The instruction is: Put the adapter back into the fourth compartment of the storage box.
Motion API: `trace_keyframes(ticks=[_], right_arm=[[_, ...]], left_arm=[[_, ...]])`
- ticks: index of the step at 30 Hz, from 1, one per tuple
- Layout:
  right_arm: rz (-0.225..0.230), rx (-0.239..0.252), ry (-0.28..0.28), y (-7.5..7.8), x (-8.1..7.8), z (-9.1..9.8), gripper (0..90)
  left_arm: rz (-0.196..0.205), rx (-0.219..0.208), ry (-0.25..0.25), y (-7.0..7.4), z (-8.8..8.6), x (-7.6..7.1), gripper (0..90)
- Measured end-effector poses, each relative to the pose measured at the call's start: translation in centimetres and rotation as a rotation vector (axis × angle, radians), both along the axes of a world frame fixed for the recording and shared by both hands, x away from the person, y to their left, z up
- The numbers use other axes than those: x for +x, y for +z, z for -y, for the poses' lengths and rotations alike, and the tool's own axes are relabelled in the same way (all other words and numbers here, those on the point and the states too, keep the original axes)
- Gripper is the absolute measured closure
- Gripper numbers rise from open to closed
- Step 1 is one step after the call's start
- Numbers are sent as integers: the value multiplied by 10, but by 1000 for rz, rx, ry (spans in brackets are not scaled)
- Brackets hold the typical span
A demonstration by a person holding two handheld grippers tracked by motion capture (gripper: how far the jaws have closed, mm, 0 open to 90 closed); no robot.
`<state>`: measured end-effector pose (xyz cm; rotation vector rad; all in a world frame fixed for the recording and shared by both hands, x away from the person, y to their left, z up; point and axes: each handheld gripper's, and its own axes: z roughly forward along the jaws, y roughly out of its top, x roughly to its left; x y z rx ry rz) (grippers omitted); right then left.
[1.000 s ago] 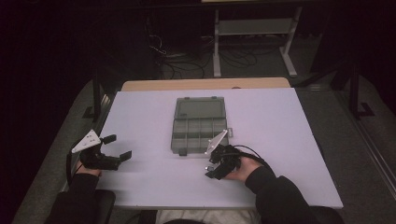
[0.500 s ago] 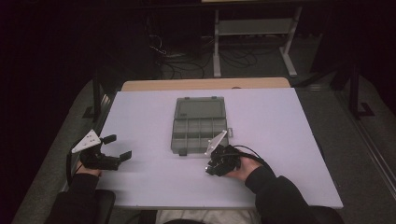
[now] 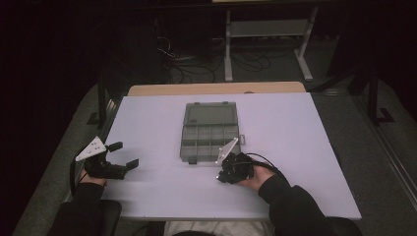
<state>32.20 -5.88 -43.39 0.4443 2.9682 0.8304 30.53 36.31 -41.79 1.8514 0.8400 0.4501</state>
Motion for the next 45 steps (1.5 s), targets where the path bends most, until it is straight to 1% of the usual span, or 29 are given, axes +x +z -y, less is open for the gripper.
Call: trace_keyframes(ticks=[8,18,24,25,29,32,37,38,39,45], right_arm=[[-14,4,-3,1,1,1,746],[-16,19,-14,4,2,3,746],[-16,20,-18,6,3,5,746],[-10,24,-20,10,4,6,746],[-8,31,-23,12,4,6,746],[5,50,-37,20,6,11,746],[10,64,-43,24,7,13,746],[22,77,-50,29,9,15,746],[25,81,-51,31,9,16,746],[32,90,-59,36,13,18,746]], left_arm=[[1,-1,0,0,0,0,0],[0,-1,1,0,0,0,0],[-1,-1,1,0,0,0,0],[0,-1,1,0,0,0,0],[-1,-1,2,0,0,0,0],[0,-1,3,0,0,0,0],[1,-1,3,0,0,0,0],[1,-1,4,0,0,0,0],[1,-1,4,0,0,0,0],[1,0,5,0,0,0,0]])
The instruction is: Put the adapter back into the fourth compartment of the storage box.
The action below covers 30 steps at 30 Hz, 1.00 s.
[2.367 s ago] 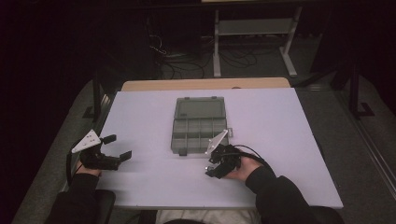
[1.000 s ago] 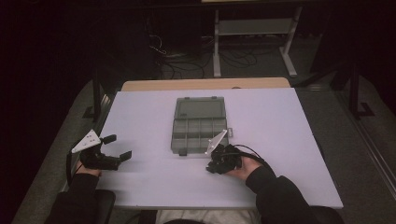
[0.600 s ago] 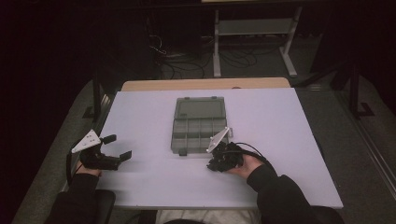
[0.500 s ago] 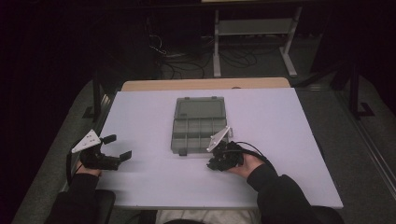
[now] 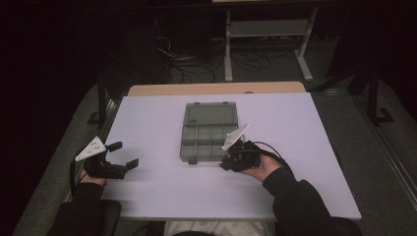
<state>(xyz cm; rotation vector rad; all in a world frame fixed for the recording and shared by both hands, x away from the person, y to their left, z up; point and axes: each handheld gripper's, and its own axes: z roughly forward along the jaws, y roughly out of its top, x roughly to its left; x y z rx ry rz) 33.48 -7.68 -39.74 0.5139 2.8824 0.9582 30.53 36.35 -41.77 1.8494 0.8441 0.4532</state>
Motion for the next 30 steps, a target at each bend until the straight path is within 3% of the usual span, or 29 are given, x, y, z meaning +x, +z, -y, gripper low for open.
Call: trace_keyframes(ticks=[14,30], right_arm=[[14,18,-24,12,10,5,746],[15,11,-44,17,21,7,746]], left_arm=[[0,-1,0,0,0,0,0],[0,-1,0,0,0,0,0]])
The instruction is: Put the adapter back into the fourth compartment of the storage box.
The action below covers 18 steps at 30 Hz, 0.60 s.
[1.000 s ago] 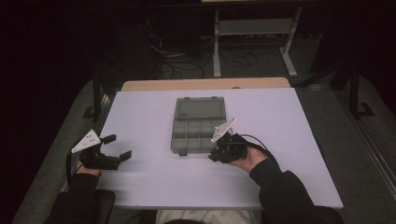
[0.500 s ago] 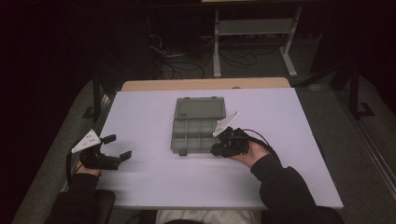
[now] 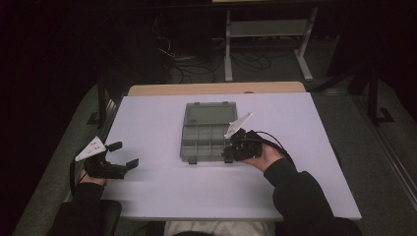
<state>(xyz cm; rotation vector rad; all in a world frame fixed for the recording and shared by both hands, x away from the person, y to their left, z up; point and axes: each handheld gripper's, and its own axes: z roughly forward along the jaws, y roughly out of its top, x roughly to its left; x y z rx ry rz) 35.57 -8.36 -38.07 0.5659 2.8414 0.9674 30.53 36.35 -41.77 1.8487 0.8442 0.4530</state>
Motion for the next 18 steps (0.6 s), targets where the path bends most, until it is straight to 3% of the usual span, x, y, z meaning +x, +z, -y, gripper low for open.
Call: trace_keyframes(ticks=[18], right_arm=[[12,8,-35,10,17,5,746]], left_arm=[[1,-2,0,0,0,0,0]])
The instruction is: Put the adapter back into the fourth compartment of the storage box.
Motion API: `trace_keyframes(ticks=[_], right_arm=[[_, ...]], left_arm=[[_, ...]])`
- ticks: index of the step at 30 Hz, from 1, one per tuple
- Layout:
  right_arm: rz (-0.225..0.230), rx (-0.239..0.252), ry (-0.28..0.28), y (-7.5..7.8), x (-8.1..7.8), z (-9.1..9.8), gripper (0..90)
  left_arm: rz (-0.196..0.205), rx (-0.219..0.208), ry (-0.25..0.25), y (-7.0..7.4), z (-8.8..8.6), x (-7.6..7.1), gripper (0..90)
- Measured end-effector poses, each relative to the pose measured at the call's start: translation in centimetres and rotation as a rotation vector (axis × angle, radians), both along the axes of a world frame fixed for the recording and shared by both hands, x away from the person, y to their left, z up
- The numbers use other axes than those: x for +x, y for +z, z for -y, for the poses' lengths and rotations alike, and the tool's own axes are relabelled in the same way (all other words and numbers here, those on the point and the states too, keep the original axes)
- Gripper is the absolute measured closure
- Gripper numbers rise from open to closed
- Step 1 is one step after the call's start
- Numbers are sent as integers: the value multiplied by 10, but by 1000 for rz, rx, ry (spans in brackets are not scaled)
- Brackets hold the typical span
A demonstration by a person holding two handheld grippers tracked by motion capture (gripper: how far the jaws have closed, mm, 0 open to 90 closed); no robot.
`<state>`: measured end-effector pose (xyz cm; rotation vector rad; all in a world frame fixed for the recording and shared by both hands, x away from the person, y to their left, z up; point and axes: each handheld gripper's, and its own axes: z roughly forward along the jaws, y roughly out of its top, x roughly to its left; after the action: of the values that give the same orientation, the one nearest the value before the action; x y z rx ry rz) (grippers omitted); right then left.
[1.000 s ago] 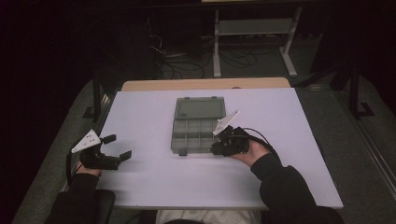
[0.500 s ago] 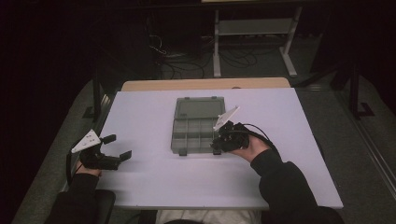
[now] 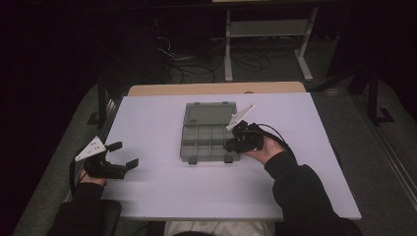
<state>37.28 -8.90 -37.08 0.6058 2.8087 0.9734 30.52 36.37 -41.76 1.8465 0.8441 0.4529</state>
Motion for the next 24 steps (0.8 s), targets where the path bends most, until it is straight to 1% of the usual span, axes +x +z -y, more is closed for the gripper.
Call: trace_keyframes(ticks=[5,8,13,24], right_arm=[[-1,0,-9,2,4,1,746],[-2,-2,-21,3,10,2,746],[-6,8,-38,5,17,4,746],[-12,20,-85,0,29,13,746]], left_arm=[[0,1,0,0,0,0,0],[0,-1,0,0,0,0,0],[0,1,0,0,0,0,0],[0,0,0,0,0,0,0]])
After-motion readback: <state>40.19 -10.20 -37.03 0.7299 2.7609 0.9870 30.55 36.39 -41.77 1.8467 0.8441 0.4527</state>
